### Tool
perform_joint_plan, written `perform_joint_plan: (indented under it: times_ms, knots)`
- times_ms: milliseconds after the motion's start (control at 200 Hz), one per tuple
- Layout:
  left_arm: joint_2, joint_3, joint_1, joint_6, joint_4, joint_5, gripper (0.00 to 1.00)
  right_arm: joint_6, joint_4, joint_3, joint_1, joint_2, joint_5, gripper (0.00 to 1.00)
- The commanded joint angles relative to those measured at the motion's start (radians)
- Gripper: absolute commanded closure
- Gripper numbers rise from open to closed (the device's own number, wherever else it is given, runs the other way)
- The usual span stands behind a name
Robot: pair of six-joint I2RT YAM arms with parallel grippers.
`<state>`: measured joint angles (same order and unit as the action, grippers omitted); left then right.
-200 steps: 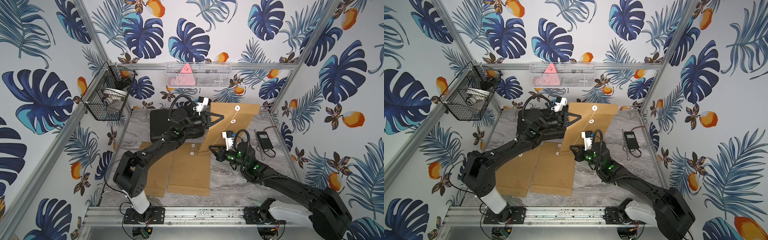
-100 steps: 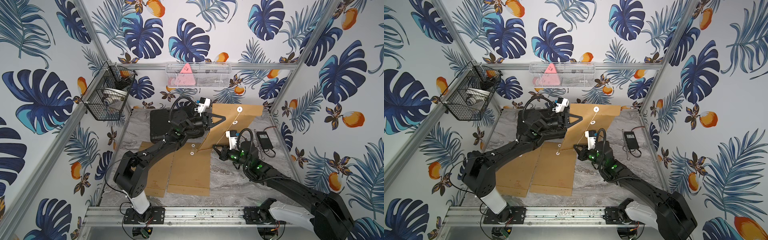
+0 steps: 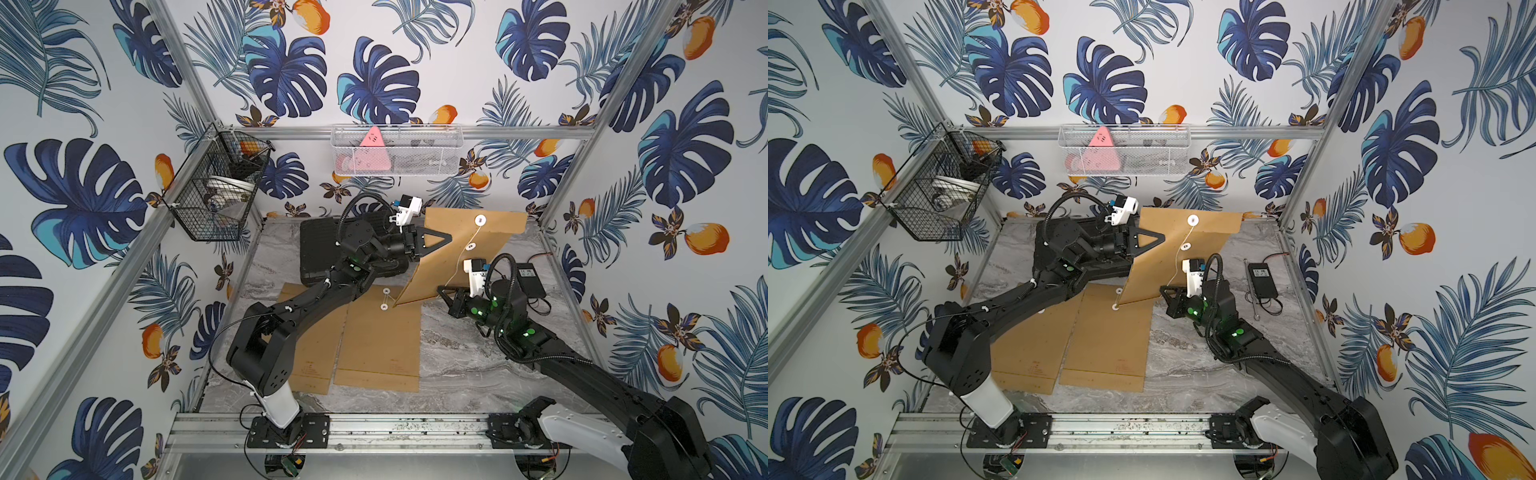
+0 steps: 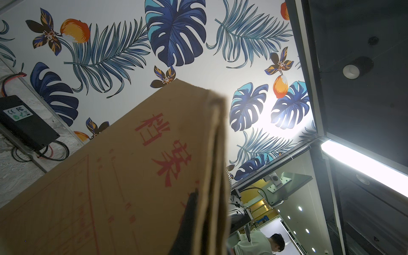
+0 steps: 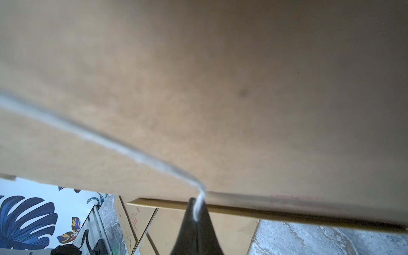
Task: Close the mouth of the file bag
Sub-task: Close the file bag.
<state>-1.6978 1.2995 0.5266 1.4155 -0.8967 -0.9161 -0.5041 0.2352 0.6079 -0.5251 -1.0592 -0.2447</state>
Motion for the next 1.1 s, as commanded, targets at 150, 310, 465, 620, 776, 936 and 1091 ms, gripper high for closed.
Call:
perform_joint_plan:
  times_ms: [150, 310, 465, 620, 776, 936, 1091]
  knots:
    - [0.014, 0.019, 0.001, 0.025, -0.063, -0.038, 1.0, 0.028, -0.031, 0.01, 0.027, 0.023, 0.004, 1.0]
    - [0.01, 0.018, 0.0, 0.049, -0.088, -0.048, 1.0, 0.037, -0.047, 0.017, 0.044, 0.028, 0.001, 1.0]
    - [0.016, 0.019, 0.0, 0.053, -0.089, -0.059, 1.0, 0.05, -0.068, 0.023, 0.065, 0.033, -0.003, 1.0]
    - [0.02, 0.014, 0.0, 0.063, -0.099, -0.071, 1.0, 0.055, -0.08, 0.027, 0.112, 0.036, -0.008, 1.0]
    - [0.024, 0.005, 0.0, 0.068, -0.104, -0.08, 1.0, 0.057, -0.086, 0.036, 0.128, 0.036, -0.006, 1.0]
    - [0.027, 0.0, -0.001, 0.075, -0.112, -0.086, 1.0, 0.061, -0.102, 0.041, 0.141, 0.04, 0.004, 1.0]
    - [0.026, 0.0, -0.007, 0.074, -0.107, -0.088, 1.0, 0.058, -0.113, 0.047, 0.151, 0.052, 0.013, 1.0]
